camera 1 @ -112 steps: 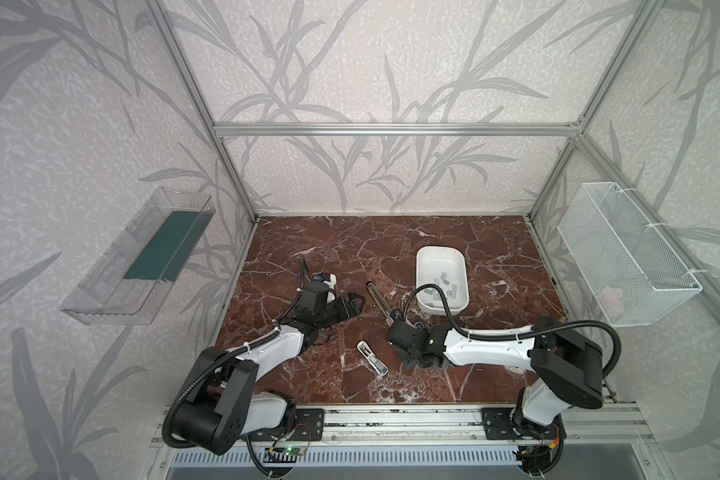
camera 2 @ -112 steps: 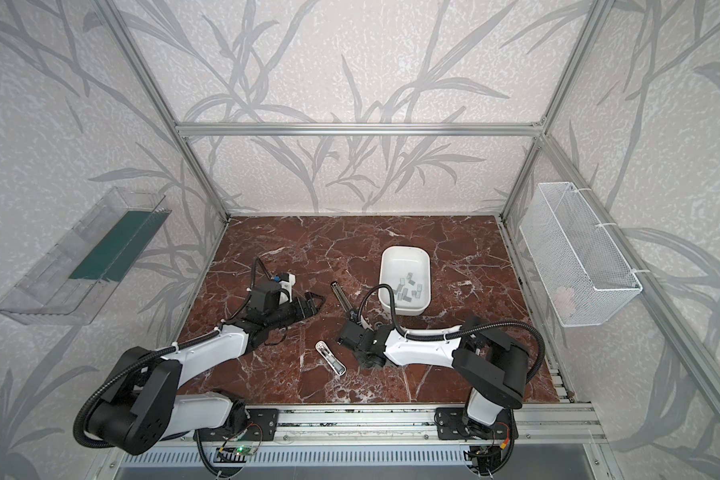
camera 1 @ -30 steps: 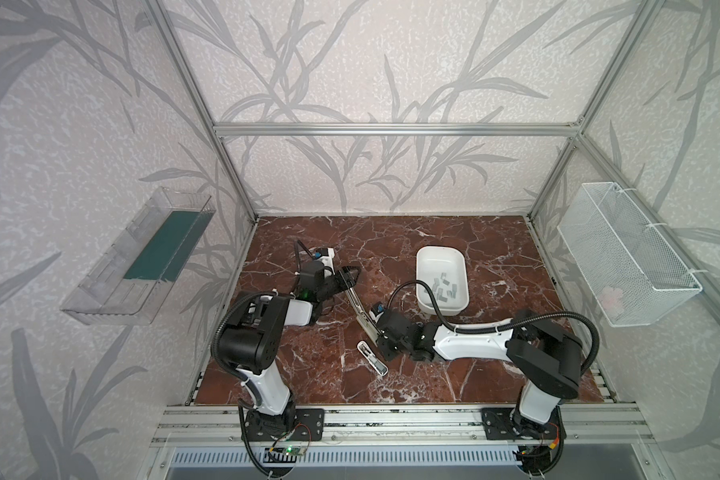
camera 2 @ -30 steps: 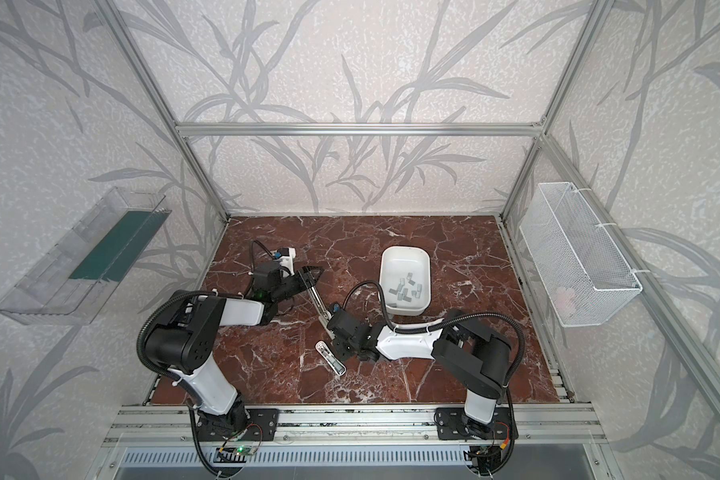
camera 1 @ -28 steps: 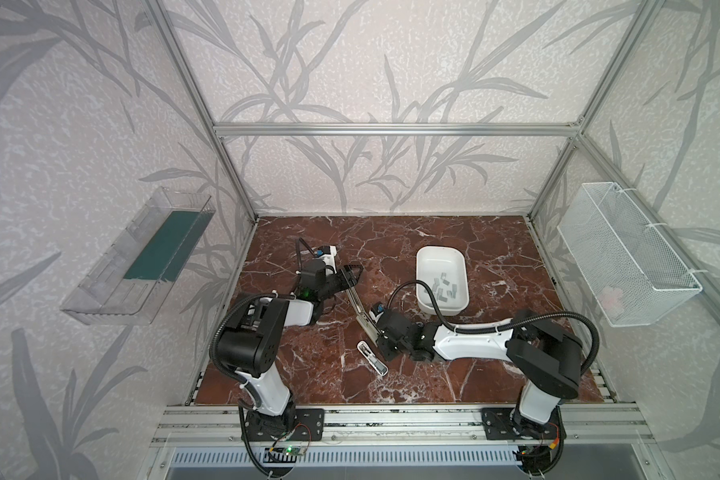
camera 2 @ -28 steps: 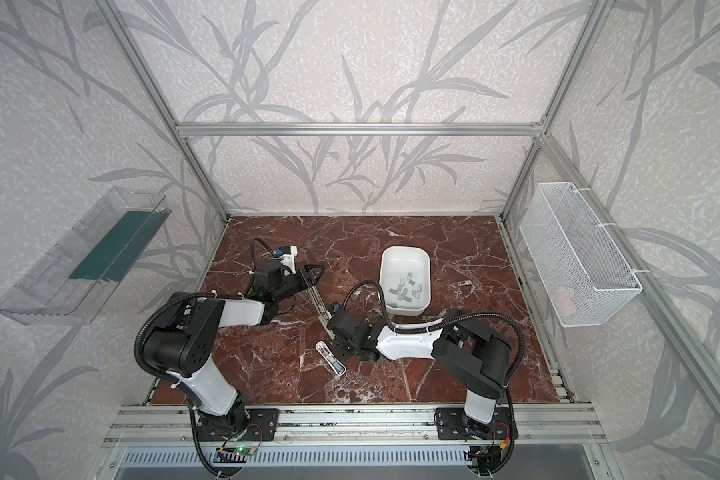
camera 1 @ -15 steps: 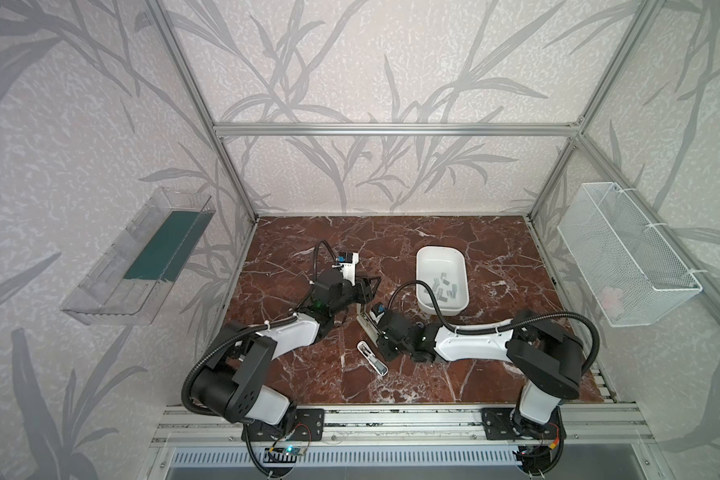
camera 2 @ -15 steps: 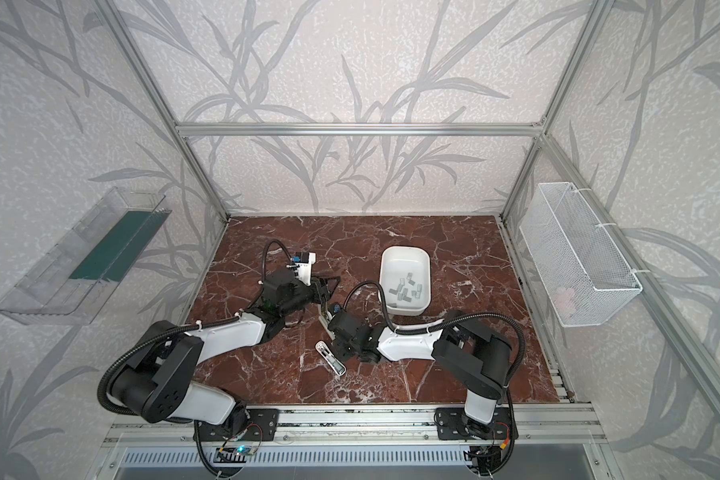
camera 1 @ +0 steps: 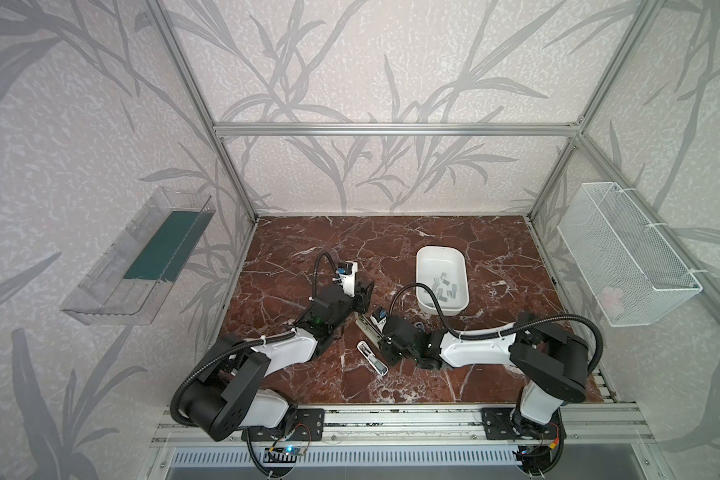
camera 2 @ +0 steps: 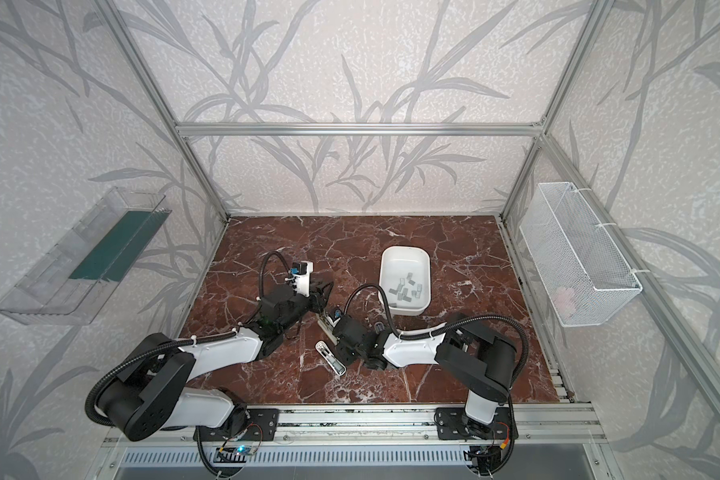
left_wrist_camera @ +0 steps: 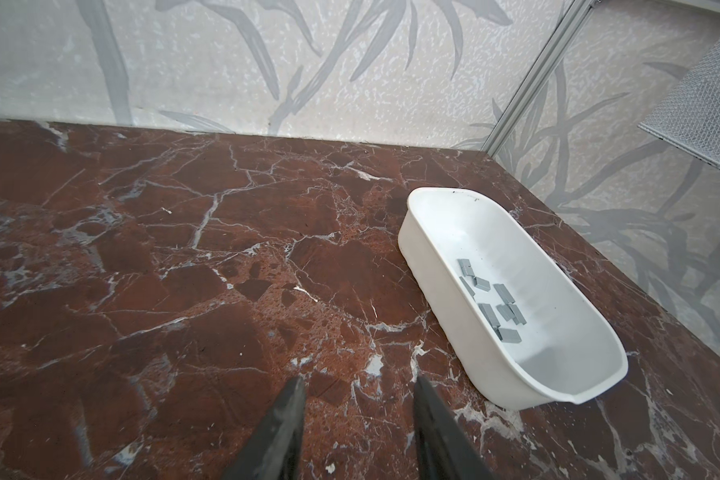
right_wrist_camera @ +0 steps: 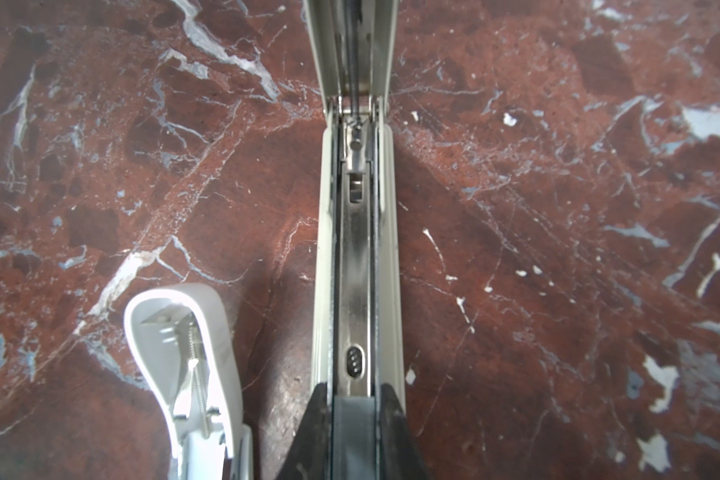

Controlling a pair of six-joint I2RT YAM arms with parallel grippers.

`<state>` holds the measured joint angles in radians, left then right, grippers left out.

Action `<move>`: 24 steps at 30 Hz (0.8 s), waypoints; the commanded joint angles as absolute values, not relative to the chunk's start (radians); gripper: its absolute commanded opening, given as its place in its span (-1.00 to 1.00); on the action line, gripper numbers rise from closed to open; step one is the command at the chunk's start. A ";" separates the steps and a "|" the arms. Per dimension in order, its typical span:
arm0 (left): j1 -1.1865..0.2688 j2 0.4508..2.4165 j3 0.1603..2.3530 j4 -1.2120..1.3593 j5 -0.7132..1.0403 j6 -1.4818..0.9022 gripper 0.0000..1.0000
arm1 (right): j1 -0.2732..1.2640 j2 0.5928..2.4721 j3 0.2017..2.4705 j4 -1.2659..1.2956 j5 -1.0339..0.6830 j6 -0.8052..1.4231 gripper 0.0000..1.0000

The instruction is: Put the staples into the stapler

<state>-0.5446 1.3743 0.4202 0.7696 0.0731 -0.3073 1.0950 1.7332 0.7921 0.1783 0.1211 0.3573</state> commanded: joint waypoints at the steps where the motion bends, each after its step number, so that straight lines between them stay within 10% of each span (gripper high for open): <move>1: -0.599 1.365 0.360 0.726 0.034 -0.287 -0.14 | 1.097 1.745 0.746 0.217 0.138 0.373 -1.00; 24: -0.820 1.420 0.268 0.855 -0.344 -0.061 -0.35 | 1.094 1.653 0.593 0.377 0.182 0.341 -0.55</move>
<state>-0.7959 1.3705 0.3199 0.9489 -0.3008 -0.0692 1.1069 1.6737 0.6292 0.3836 0.1490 0.2924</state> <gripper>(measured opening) 0.385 0.211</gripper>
